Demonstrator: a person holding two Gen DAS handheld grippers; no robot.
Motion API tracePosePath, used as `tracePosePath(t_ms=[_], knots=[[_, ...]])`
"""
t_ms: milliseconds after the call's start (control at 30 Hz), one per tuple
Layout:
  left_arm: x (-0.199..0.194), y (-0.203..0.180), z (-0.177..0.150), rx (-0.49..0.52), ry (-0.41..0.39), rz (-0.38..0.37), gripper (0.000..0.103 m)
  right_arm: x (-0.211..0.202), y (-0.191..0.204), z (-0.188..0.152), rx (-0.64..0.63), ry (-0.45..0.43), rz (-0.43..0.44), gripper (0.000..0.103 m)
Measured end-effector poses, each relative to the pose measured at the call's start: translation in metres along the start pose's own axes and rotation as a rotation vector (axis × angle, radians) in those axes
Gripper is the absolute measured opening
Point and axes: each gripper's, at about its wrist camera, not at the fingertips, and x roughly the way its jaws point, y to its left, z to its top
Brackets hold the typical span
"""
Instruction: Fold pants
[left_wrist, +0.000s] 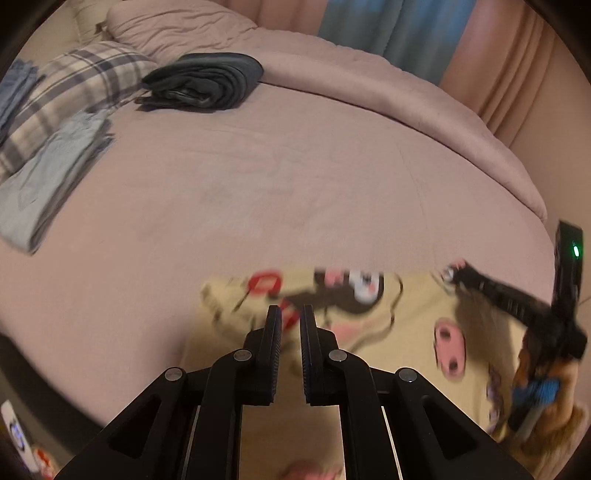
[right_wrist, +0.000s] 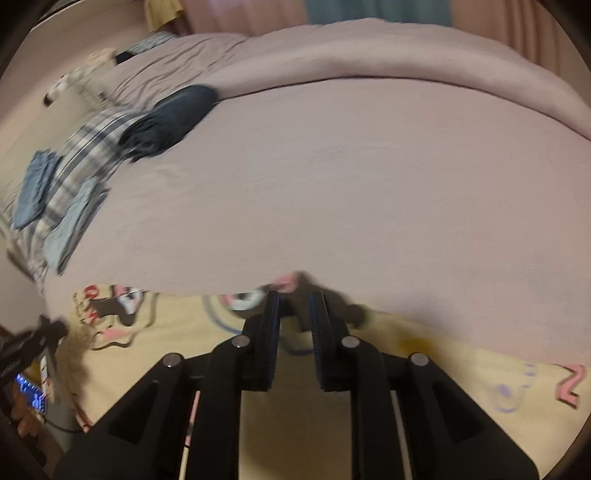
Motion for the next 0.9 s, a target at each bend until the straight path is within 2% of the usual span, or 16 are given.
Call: tracePosePath(t_ms=[67,167,267,333,367,467,533,833,900], knots=[[0.015,-0.001,0.008,-0.025,0.013,0.026,0.006,0.012,0.009,-0.001,-0.016,0.016,-0.024,0.017],[0.04,0.013,0.01,-0.05,0.027,0.143,0.006,0.023,0.011,0.0,-0.017,0.01,-0.031,0.013],[0.044,0.021,0.002,-0.032,-0.004,0.153,0.006,0.024,0.001,0.002,0.029,0.006,-0.009,0.008],[0.041,0.017,0.001,-0.006,-0.005,0.187,0.006,0.023,-0.003,0.002,0.048,0.007,-0.001,0.003],[0.039,0.018,0.0,-0.013,-0.006,0.19,0.006,0.023,-0.004,0.002,0.048,0.005,-0.007,0.0],[0.037,0.026,0.0,-0.051,-0.004,0.162,0.006,0.023,-0.004,0.0,0.049,0.003,-0.012,0.0],[0.034,0.029,0.0,-0.061,-0.015,0.178,0.006,0.024,-0.002,0.0,0.041,0.002,-0.019,0.0],[0.025,0.021,-0.003,-0.03,-0.013,0.208,0.006,0.016,-0.006,-0.004,0.058,-0.013,-0.028,0.0],[0.021,0.016,-0.006,-0.002,-0.014,0.228,0.006,0.007,-0.006,-0.007,0.042,-0.019,-0.067,0.008]])
